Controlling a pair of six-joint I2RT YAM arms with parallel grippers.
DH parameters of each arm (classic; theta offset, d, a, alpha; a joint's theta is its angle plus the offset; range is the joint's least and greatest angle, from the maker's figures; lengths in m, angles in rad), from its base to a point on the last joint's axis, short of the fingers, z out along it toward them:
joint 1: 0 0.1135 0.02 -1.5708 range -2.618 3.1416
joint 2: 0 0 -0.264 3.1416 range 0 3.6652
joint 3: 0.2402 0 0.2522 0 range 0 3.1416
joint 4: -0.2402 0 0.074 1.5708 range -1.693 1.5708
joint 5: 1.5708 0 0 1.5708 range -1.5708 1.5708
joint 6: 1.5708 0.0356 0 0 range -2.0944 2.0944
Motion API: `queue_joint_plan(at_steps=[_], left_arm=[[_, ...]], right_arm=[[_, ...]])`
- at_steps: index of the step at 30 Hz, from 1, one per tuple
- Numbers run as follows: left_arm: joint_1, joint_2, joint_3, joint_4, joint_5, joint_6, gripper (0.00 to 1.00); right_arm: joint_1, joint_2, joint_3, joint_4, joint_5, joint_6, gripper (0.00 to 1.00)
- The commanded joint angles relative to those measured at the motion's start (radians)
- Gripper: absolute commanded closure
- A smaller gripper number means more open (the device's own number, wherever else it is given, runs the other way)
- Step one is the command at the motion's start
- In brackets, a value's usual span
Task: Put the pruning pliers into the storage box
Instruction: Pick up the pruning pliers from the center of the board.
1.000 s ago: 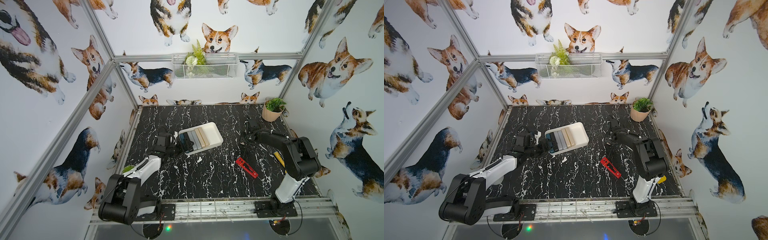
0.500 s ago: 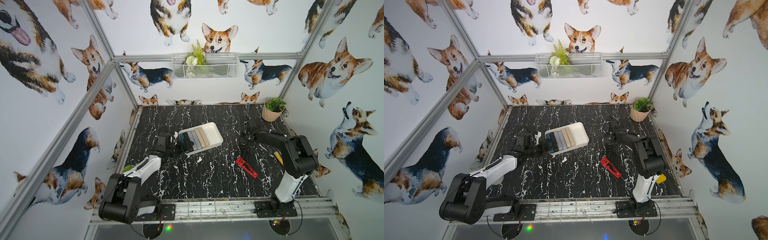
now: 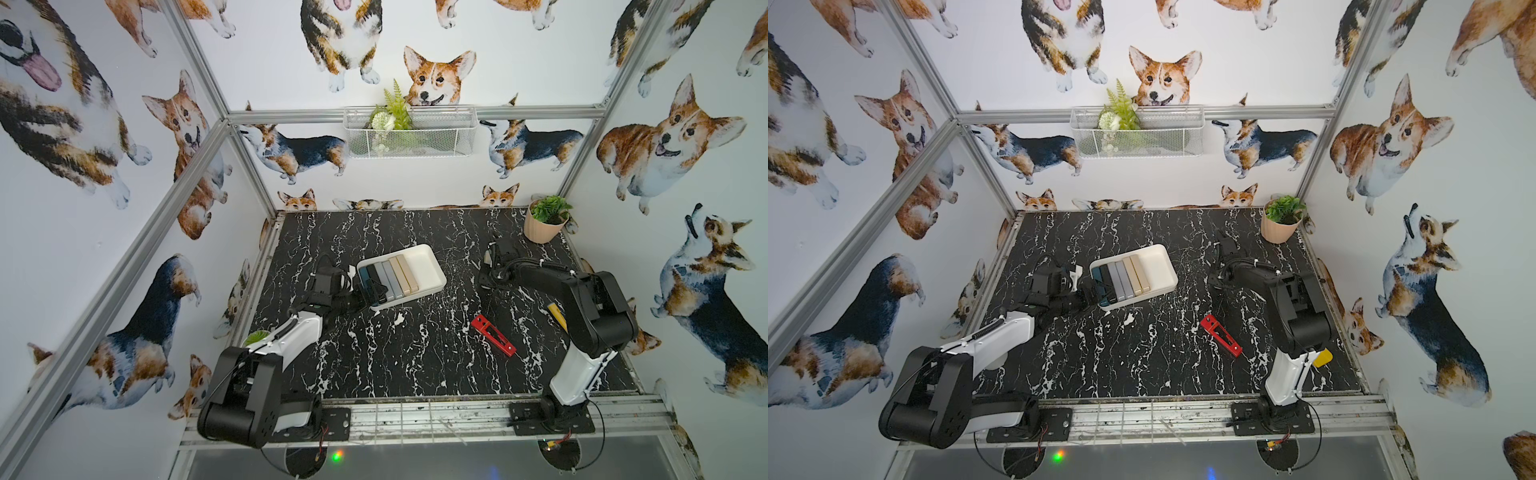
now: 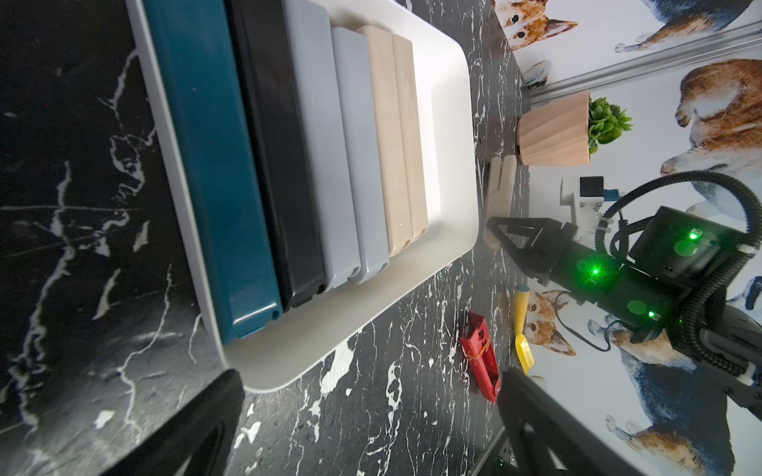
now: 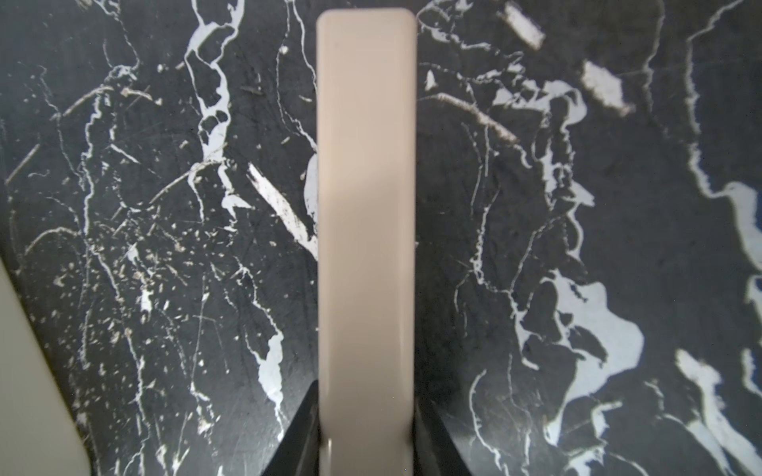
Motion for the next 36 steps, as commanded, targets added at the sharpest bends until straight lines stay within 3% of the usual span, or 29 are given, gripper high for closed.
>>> queue_joint_plan(at_steps=[1,36], left_arm=[[0.001,0.001,-0.002,0.024,0.005,-0.012,0.0],[0.006,0.008,0.107,-0.102,-0.057,0.084,0.0]], right_arm=[[0.004,-0.015,-0.004,-0.003,0.001,0.006,1.0],[0.129,-0.113,0.081,-0.041,-0.022,-0.093,1.0]])
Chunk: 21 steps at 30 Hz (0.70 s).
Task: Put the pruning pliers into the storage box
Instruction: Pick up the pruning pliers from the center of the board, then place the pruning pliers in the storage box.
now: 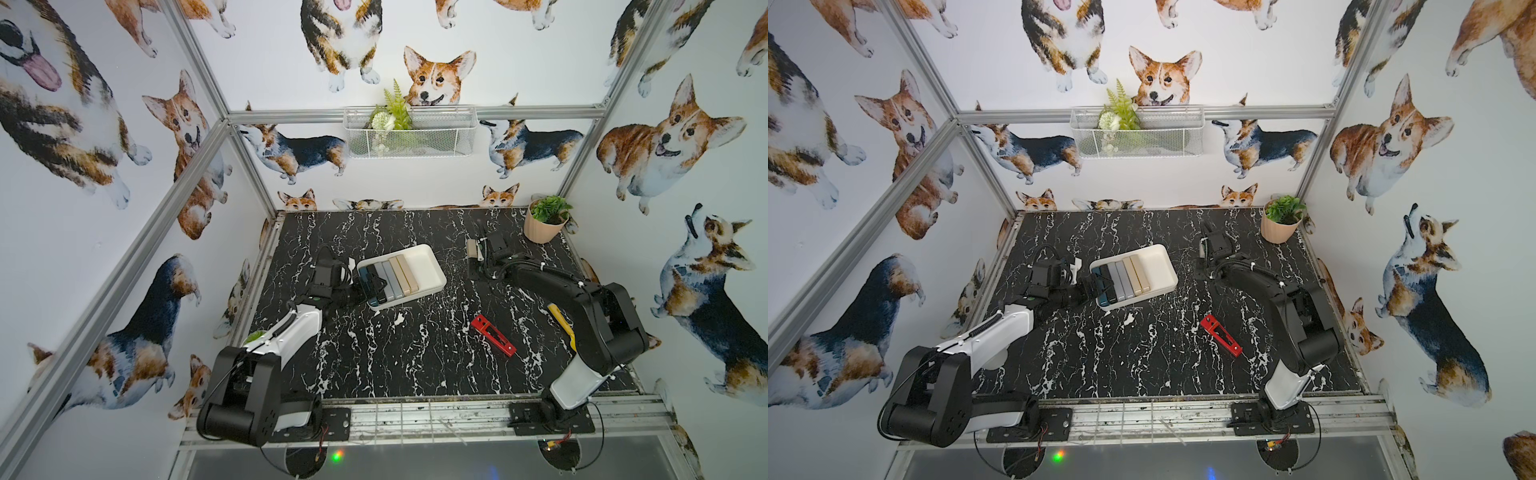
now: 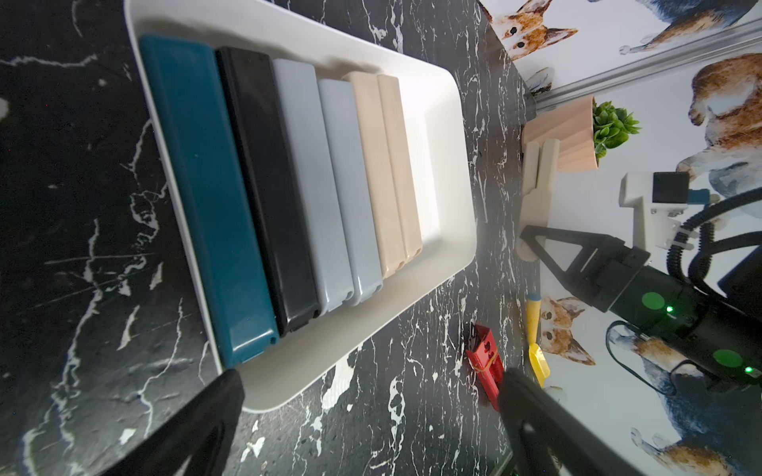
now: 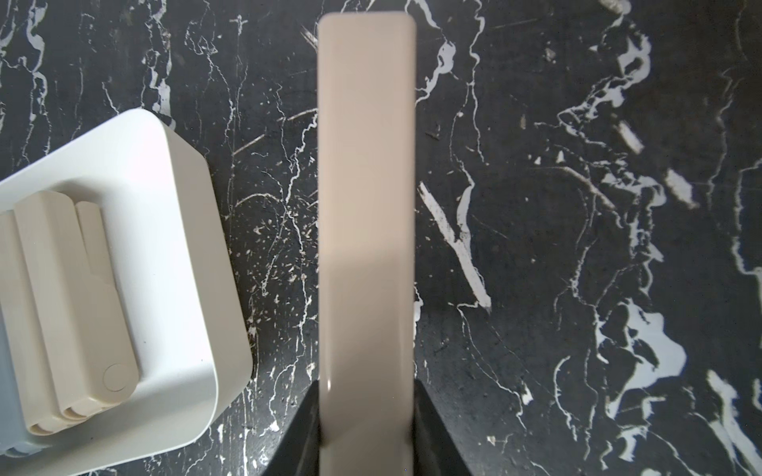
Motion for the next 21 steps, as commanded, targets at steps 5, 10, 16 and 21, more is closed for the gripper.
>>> queue_joint_plan(at_steps=[5,10,16,21], left_arm=[[0.007,0.008,0.021,-0.028,-0.039,0.025,0.0],[0.011,0.009,0.026,-0.03,-0.048,0.02,0.0],[0.017,0.029,0.036,-0.028,-0.045,0.022,0.0],[0.022,0.041,0.034,-0.012,-0.04,0.021,0.0]], right_arm=[[0.035,-0.013,0.02,0.038,-0.031,-0.014,1.0],[0.061,0.0,0.046,0.035,-0.039,-0.015,1.0],[0.092,0.021,0.082,0.035,-0.042,-0.02,1.0],[0.125,0.053,0.12,0.032,-0.053,-0.031,1.0]])
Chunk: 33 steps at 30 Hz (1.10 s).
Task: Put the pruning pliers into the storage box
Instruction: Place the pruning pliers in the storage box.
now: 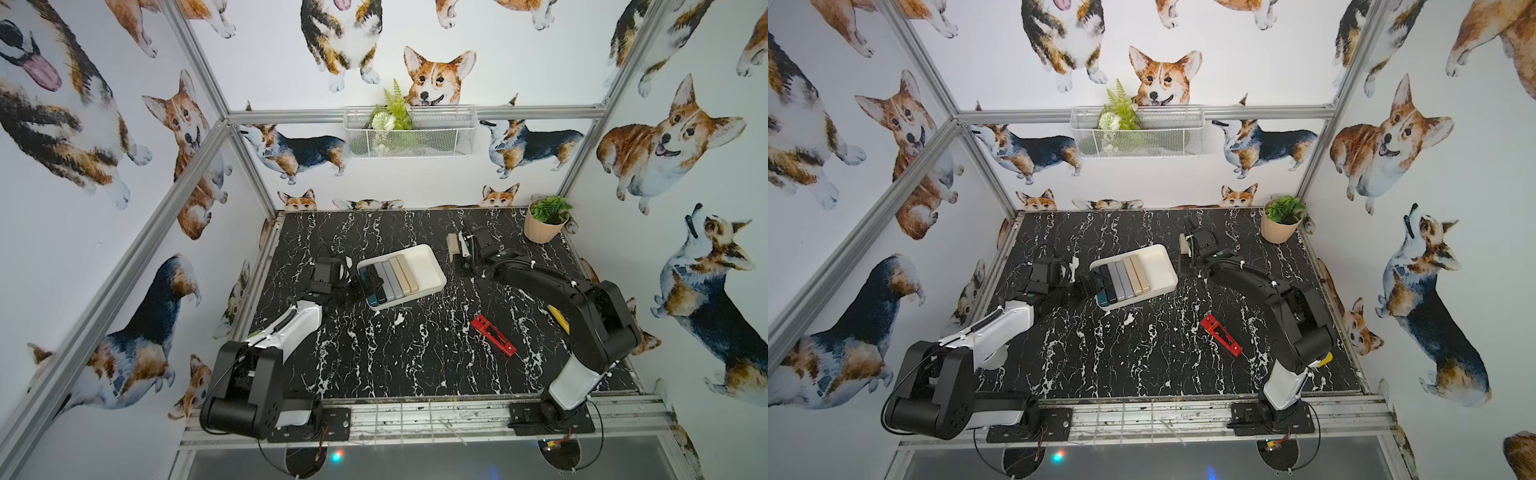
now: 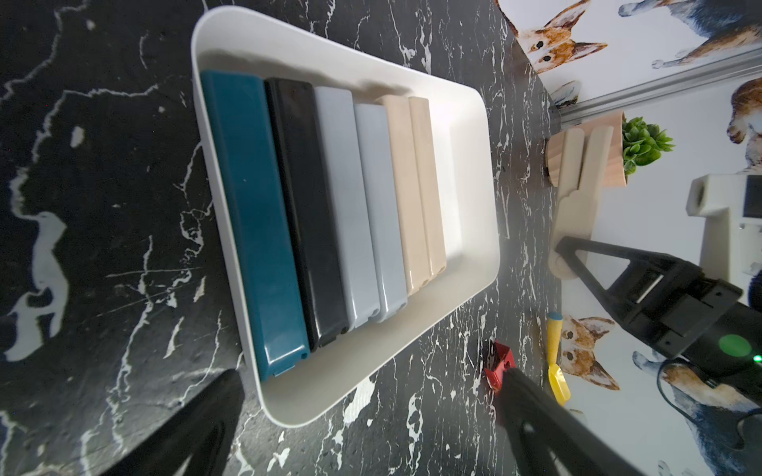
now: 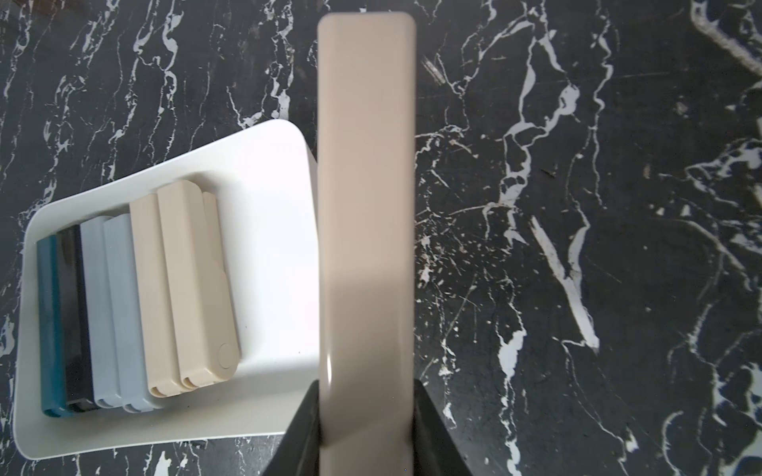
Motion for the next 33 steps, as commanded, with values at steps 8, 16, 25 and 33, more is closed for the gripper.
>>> queue_joint_plan(at_steps=[8,16,25,33], left_arm=[[0.02,0.014,0.006,0.026,0.009,0.013,0.0],[0.036,0.018,0.003,0.039,0.032,0.008,0.0],[0.048,0.03,-0.005,0.076,0.055,-0.004,0.0],[0.055,0.029,-0.02,0.104,0.069,-0.016,0.0]], right_arm=[[0.063,0.076,0.082,0.024,-0.022,-0.026,1.0],[0.084,0.119,0.123,0.025,-0.045,-0.044,1.0],[0.088,0.168,0.148,0.037,-0.079,-0.063,1.0],[0.098,0.214,0.173,0.044,-0.097,-0.071,1.0]])
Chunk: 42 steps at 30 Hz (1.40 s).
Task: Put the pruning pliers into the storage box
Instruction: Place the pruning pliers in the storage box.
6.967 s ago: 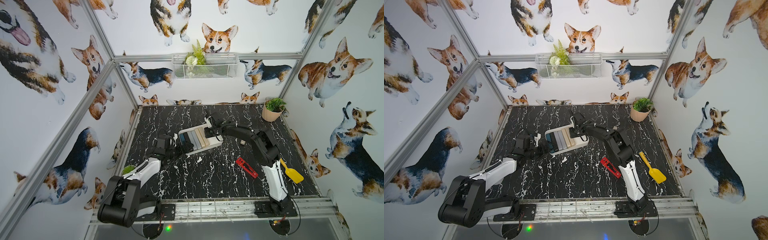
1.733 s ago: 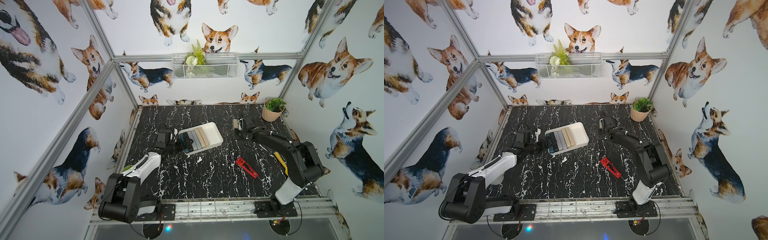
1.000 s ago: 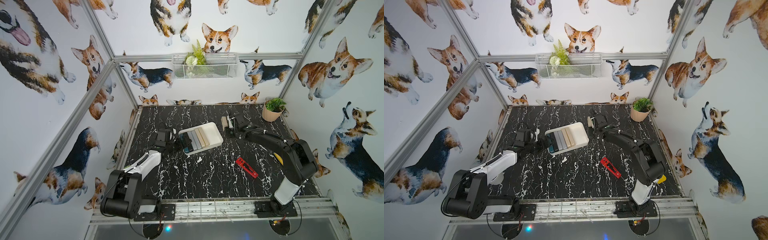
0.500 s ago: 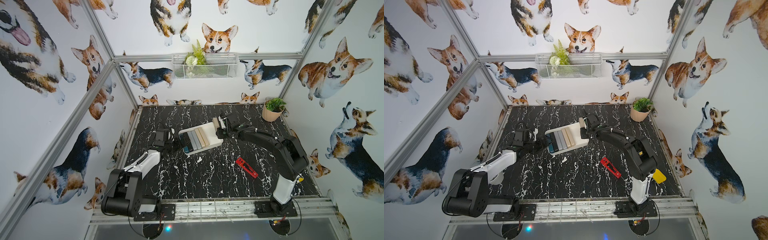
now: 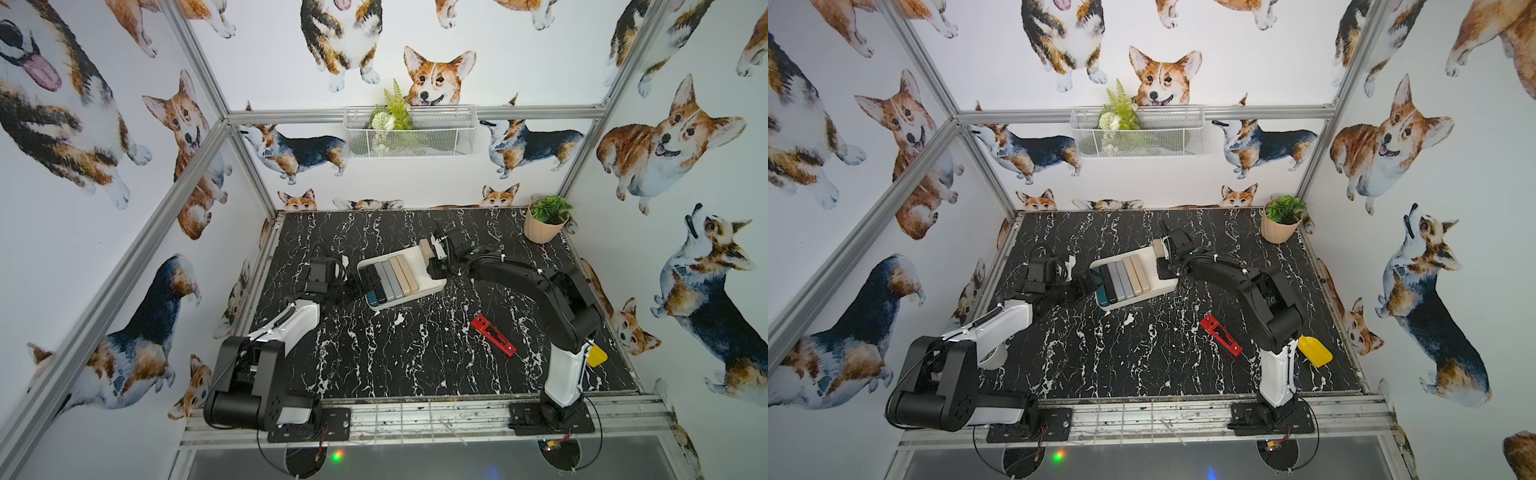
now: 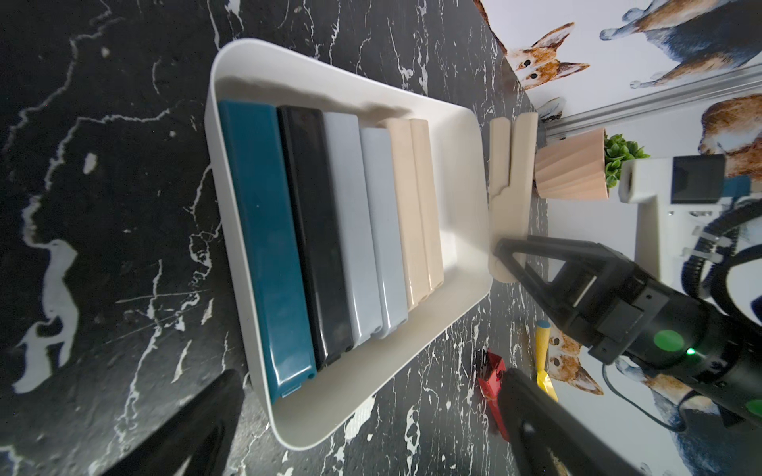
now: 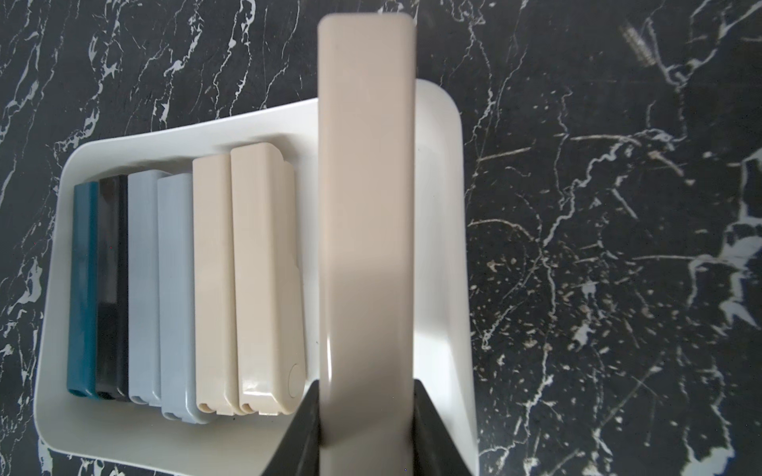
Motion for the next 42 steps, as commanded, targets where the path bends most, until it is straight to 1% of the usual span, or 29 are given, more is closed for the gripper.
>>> queue_joint_plan(at_steps=[1,20,30,42], left_arm=[[0.004,0.002,-0.008,0.042,0.019,-0.012,0.0],[0.011,-0.009,-0.024,0.056,0.027,-0.02,0.0],[0.013,-0.004,-0.028,0.062,0.031,-0.023,0.0],[0.014,-0.007,-0.033,0.064,0.032,-0.025,0.0]], right_arm=[[0.008,0.016,0.019,0.034,-0.017,-0.016,1.0],[0.052,0.112,0.083,0.02,-0.022,-0.014,1.0],[0.061,0.137,0.103,-0.015,0.019,-0.01,1.0],[0.062,0.154,0.106,-0.029,0.022,-0.012,1.0]])
